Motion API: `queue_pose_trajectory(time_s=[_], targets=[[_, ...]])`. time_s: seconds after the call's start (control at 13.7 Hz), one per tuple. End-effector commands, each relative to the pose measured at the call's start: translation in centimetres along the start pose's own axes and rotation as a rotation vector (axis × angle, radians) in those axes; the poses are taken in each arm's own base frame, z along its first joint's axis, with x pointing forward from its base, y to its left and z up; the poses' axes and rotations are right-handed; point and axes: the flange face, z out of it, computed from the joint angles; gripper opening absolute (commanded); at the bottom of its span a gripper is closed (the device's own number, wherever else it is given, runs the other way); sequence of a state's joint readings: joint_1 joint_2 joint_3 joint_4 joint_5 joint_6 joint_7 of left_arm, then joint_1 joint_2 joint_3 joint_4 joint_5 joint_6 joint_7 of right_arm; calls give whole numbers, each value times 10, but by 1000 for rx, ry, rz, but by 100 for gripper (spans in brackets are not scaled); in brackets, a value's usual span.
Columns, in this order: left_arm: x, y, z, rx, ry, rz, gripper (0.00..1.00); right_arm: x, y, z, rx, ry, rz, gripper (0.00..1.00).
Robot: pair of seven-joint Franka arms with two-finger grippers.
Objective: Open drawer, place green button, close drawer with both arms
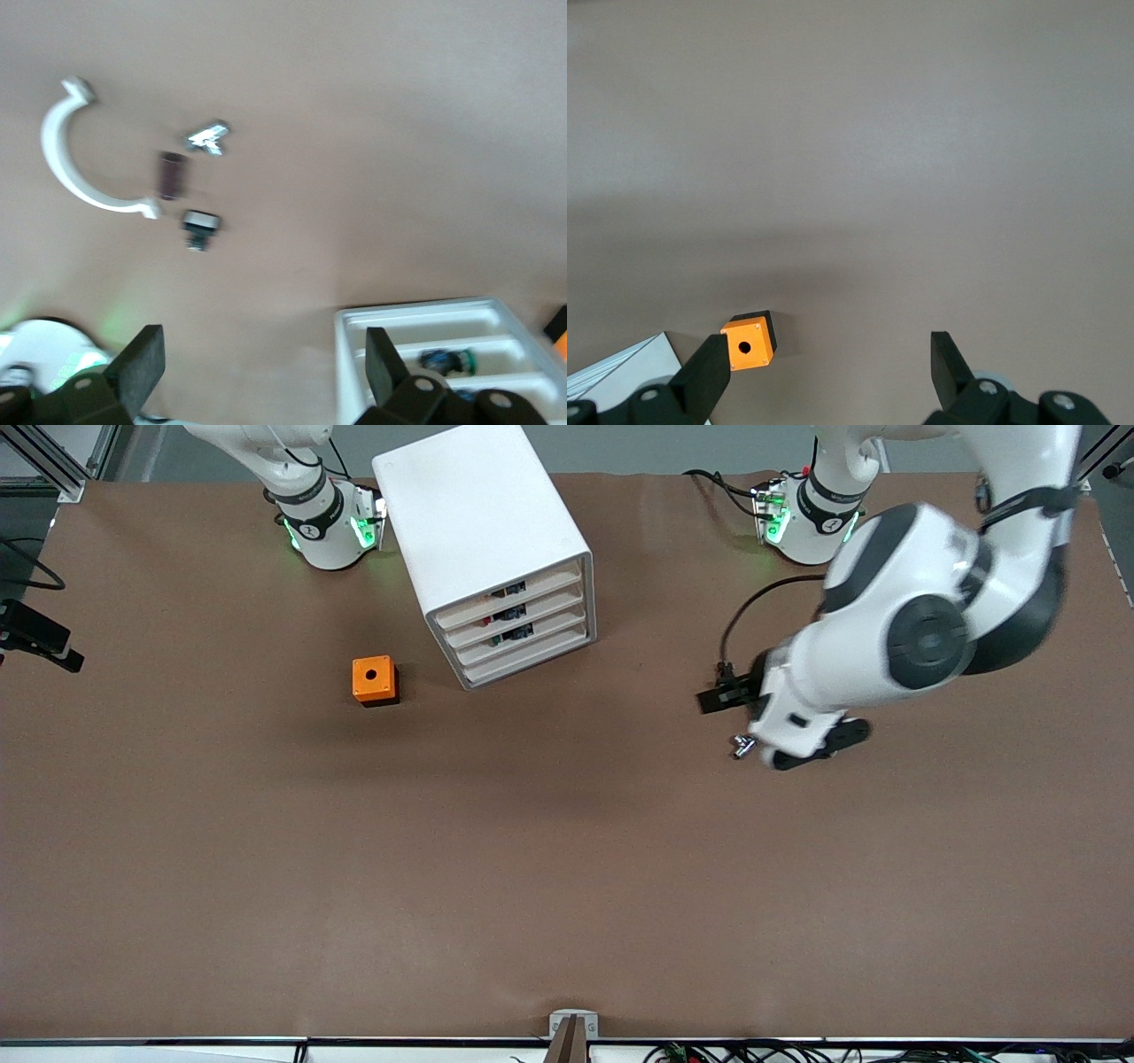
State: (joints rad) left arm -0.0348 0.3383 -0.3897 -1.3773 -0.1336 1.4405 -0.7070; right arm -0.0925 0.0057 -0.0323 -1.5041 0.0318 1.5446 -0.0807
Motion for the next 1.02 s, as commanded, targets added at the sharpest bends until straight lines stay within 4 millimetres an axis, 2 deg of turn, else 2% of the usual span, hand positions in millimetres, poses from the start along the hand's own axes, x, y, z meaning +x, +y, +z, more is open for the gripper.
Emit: queue_pose_trajectory(time_s=[0.0,0.22,0.44,0.51,0.66,0.73,0.95], targets=[[-2,-56,-26,29,-3,87,100,-3,3,-6,12,0,6,100],[-3,-138,-62,37,-17,194,100,-3,3,-6,12,2,2,100],[-20,-214,-74,32,6,234,100,-3,3,-7,12,2,5,100],[-24,-232,-73,24,15,233,100,-3,2,-8,12,5,8,100],[-25,-260,-74,1,80,229,100,-4,-1,-10,12,8,5,100],[-20,-266,-80,19,136,231,100,-4,-1,-10,12,8,4,100],[-7,-263,-94,74,242,234,100,-4,3,-10,12,9,5,100]])
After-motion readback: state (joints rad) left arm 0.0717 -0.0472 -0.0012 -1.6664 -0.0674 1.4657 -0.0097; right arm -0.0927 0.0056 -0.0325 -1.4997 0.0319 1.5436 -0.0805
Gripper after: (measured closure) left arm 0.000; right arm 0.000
